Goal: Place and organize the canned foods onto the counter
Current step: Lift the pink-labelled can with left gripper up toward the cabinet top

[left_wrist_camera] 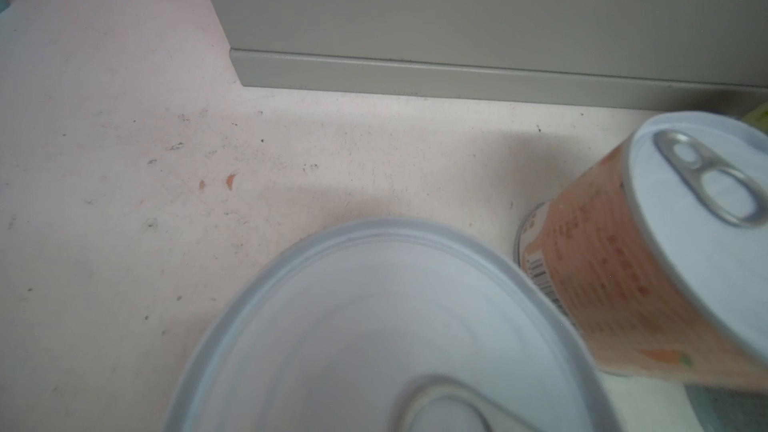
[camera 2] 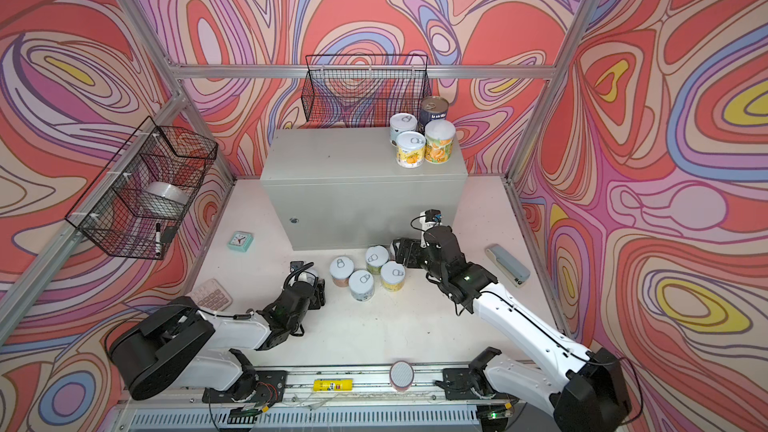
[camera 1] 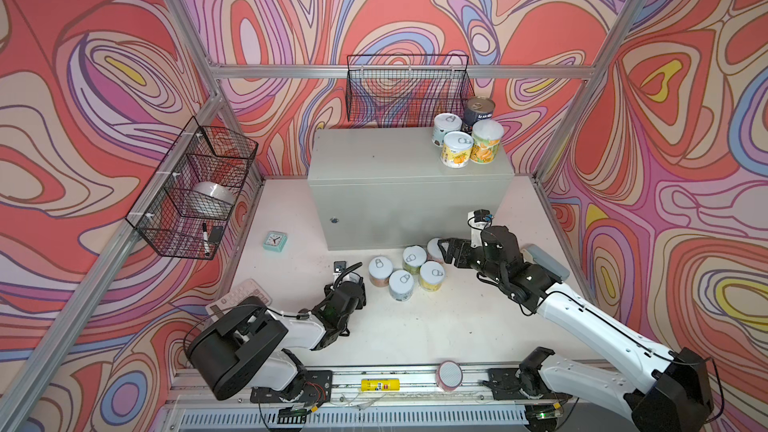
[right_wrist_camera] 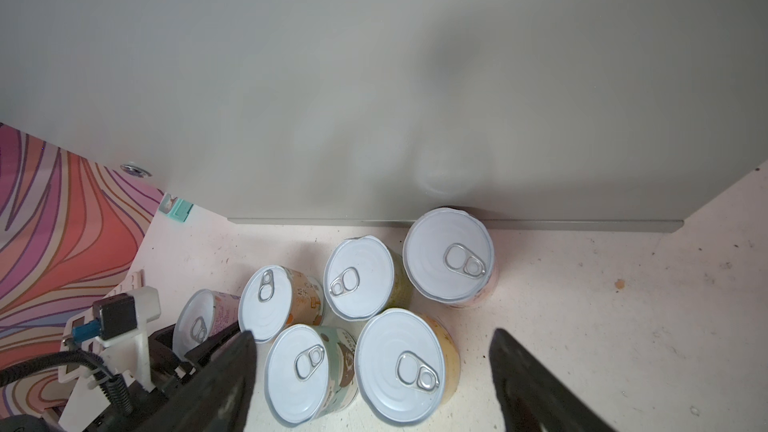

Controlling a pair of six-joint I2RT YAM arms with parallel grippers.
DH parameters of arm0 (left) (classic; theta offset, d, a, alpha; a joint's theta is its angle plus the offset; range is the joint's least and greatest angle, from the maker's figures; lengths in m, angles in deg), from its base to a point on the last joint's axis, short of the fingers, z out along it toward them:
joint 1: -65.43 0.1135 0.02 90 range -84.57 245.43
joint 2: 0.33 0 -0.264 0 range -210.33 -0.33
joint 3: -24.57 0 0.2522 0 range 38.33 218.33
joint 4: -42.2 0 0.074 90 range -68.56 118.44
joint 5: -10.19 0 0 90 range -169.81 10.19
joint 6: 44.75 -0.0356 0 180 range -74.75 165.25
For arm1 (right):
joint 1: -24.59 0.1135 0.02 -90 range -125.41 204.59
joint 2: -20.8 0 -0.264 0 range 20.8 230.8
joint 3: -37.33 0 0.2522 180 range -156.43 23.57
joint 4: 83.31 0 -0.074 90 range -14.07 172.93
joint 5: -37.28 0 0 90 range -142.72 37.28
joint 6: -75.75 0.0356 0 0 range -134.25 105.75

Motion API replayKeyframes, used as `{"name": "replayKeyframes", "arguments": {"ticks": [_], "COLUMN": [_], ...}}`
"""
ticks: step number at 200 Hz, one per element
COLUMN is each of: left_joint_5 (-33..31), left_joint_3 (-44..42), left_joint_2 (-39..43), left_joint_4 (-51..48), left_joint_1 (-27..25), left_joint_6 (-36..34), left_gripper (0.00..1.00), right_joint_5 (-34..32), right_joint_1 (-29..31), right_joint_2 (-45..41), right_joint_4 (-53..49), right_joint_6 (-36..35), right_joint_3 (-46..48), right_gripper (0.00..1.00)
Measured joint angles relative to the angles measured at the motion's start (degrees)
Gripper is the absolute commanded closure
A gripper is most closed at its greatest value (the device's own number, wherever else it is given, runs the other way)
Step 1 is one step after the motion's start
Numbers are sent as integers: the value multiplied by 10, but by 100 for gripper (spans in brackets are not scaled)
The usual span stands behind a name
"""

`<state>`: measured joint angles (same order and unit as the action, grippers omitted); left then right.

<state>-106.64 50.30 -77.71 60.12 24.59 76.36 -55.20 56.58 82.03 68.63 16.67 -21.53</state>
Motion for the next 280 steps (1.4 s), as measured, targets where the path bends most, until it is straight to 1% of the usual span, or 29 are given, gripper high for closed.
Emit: {"name": "replayKeyframes", "arguments": {"ticks": [24, 47, 55, 70, 92, 113, 145, 168, 185, 198, 211, 240, 280], "left_joint_5": [17, 38, 43, 49, 53, 64, 104, 135, 163, 186, 209, 254, 286], "left_joint_3": [22, 77, 111, 188, 325, 453, 604, 714, 803, 864, 900, 947, 963], "left_joint_2": [89, 198, 238, 285, 299, 278, 219, 157, 102, 60, 28, -42, -123], "left_joint_4": [-103, -235, -290, -377, -487, -572, -659, -701, -727, -727, -722, -713, -683], "left_joint_1": [0, 0, 0, 0, 0, 0, 3, 17, 33, 44, 53, 68, 76], "left_joint_6": [-10, -19, -23, -27, -39, -54, -103, -140, -162, -177, -189, -200, -202], "left_gripper": [100, 100, 100, 100, 100, 100, 100, 100, 100, 100, 100, 100, 100], "right_joint_5": [2, 4, 4, 4, 4, 4, -1, -6, -9, -15, -24, -44, -50], "right_joint_1": [0, 1, 2, 3, 6, 11, 18, 19, 19, 19, 20, 20, 20], "right_joint_2": [0, -2, -5, -10, -15, -21, -50, -70, -67, -59, -45, -36, -42], "right_joint_4": [0, 3, 4, 6, 6, 3, -3, -7, -15, -35, -63, -102, -111], "right_joint_6": [3, 7, 9, 14, 17, 18, 18, 19, 24, 31, 37, 47, 55], "right_joint_3": [1, 7, 12, 25, 40, 50, 63, 66, 64, 54, 28, -33, -52], "right_gripper": [10, 10, 11, 11, 12, 12, 13, 13, 13, 13, 13, 13, 13]}}
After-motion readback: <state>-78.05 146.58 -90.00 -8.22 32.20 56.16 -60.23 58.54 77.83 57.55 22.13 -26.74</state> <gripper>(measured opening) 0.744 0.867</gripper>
